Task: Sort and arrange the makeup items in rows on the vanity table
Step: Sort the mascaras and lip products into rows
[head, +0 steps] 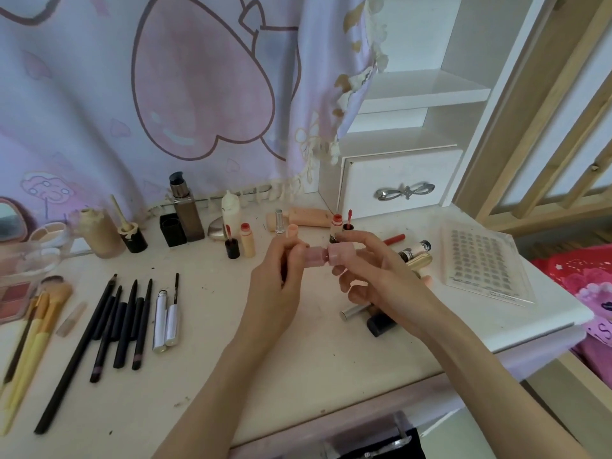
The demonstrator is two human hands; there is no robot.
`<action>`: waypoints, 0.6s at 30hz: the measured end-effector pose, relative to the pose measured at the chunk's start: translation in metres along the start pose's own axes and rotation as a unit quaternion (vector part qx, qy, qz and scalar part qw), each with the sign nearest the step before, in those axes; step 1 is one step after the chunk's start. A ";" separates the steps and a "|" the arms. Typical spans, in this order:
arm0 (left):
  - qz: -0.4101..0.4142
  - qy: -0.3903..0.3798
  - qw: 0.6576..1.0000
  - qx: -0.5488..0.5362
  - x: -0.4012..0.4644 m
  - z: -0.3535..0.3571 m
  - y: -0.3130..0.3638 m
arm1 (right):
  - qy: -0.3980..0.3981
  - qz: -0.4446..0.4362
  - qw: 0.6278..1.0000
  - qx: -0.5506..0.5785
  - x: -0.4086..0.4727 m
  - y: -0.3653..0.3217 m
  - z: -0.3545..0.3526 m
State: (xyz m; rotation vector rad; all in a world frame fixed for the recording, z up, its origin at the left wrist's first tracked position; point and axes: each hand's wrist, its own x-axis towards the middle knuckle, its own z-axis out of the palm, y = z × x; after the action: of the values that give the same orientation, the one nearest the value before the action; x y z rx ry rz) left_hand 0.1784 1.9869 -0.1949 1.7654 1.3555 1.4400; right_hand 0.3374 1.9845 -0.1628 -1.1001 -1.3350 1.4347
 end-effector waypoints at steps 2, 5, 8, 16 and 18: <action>0.012 -0.006 1.000 -0.002 -0.001 0.000 0.000 | 0.028 0.039 0.997 -0.057 0.004 -0.002 0.005; 0.016 -0.014 1.000 0.000 -0.002 0.001 0.000 | 0.058 0.035 0.991 -0.115 0.011 -0.003 0.004; 0.004 -0.003 1.000 -0.010 0.000 0.001 -0.001 | 0.038 -0.025 0.996 -0.079 0.013 -0.001 0.000; 0.005 -0.028 1.000 -0.011 -0.004 0.003 -0.003 | 0.046 0.030 0.988 -0.144 0.009 0.001 0.006; 0.001 -0.024 1.000 -0.017 -0.003 0.003 -0.004 | 0.034 -0.001 0.992 -0.120 0.008 0.002 0.005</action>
State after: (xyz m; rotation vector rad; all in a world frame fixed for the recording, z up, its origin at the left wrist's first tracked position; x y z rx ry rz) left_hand 0.1793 1.9860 -0.2004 1.7697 1.2983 1.4050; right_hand 0.3309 1.9911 -0.1651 -1.2909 -1.4863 1.2467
